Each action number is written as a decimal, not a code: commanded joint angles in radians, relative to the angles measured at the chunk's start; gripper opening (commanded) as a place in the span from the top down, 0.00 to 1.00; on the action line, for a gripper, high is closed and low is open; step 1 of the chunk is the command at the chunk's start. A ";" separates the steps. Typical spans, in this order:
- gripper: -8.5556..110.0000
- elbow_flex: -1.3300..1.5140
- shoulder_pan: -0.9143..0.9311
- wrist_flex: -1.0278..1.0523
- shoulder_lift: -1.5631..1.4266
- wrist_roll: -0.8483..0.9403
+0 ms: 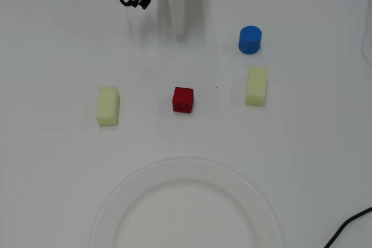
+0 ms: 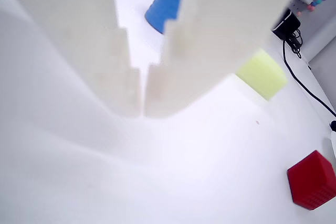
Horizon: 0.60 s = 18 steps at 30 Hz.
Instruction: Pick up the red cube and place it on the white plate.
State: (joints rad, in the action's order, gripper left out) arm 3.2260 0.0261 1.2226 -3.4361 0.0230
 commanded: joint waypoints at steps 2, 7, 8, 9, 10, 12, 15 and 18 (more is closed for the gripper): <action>0.93 0.005 -0.003 0.005 -0.008 0.000; 0.93 0.005 -0.003 0.005 -0.008 0.000; 0.93 0.005 -0.003 0.005 -0.008 0.000; 0.93 0.005 -0.003 0.005 -0.008 0.000; 0.93 0.005 -0.003 0.005 -0.008 0.000; 0.93 0.005 -0.003 0.005 -0.008 0.000; 0.93 0.005 -0.003 -0.003 -0.008 0.000; 0.93 -0.046 0.032 -0.014 -0.008 -0.002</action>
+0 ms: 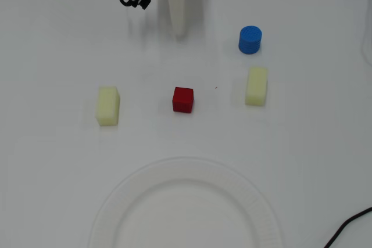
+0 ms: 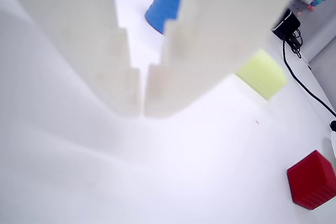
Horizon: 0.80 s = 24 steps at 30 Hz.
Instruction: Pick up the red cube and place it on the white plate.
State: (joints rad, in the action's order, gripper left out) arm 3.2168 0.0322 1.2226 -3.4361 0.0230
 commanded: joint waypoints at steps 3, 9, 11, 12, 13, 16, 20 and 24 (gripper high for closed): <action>0.93 -0.143 0.051 -0.044 0.011 -0.009; 0.93 -0.583 0.032 -0.044 0.557 -0.072; 0.93 -0.698 0.018 -0.041 0.703 -0.046; 0.93 -0.744 0.011 -0.038 0.758 -0.041; 0.93 -0.782 0.005 -0.034 0.810 -0.032; 0.90 -0.879 -0.046 -0.034 0.934 0.055; 0.77 -1.112 -0.107 0.049 1.223 0.097; 0.69 -1.253 -0.143 0.080 1.414 0.086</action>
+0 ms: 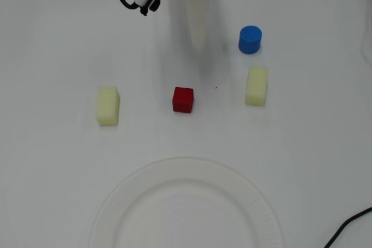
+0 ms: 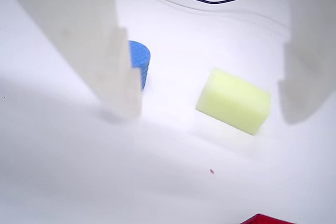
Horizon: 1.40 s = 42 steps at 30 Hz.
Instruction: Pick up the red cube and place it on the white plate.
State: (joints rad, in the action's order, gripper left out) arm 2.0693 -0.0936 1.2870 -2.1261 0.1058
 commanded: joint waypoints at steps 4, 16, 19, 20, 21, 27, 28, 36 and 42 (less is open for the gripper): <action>0.68 -0.187 -0.006 -0.012 0.252 -0.020; 0.67 -0.359 0.101 -0.112 0.655 -0.112; 0.67 -0.359 0.118 -0.140 0.690 -0.115; 0.68 -0.359 0.123 -0.146 0.698 -0.115; 0.68 -0.359 0.126 -0.150 0.703 -0.115; 0.77 -0.357 0.141 -0.164 0.718 -0.106; 0.79 -0.357 0.144 -0.167 0.721 -0.106; 0.93 -0.330 0.167 -0.207 0.670 -0.083; 0.93 0.032 0.181 -0.560 0.241 -0.012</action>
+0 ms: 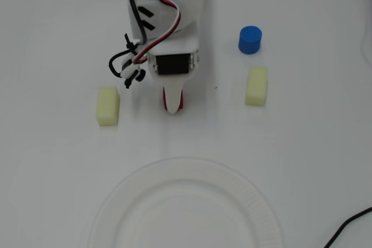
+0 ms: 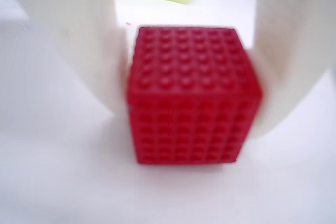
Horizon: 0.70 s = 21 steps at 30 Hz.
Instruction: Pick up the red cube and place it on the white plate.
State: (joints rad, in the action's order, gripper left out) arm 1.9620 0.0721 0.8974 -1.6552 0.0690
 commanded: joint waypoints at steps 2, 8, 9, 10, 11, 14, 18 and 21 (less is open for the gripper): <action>0.93 0.272 0.012 -0.324 -0.362 0.051; 0.93 0.456 -0.038 -0.611 -0.517 0.143; 0.93 0.456 -0.048 -0.632 -0.511 0.152; 0.93 0.456 -0.057 -0.655 -0.502 0.164; 0.93 0.456 -0.064 -0.684 -0.489 0.181; 0.93 0.393 -0.074 -0.709 -0.413 0.198; 0.93 0.279 -0.072 -0.729 -0.279 0.199; 0.93 0.178 -0.067 -0.736 -0.158 0.196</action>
State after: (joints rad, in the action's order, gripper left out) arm 2.2473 0.0138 0.1841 -1.8807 0.2608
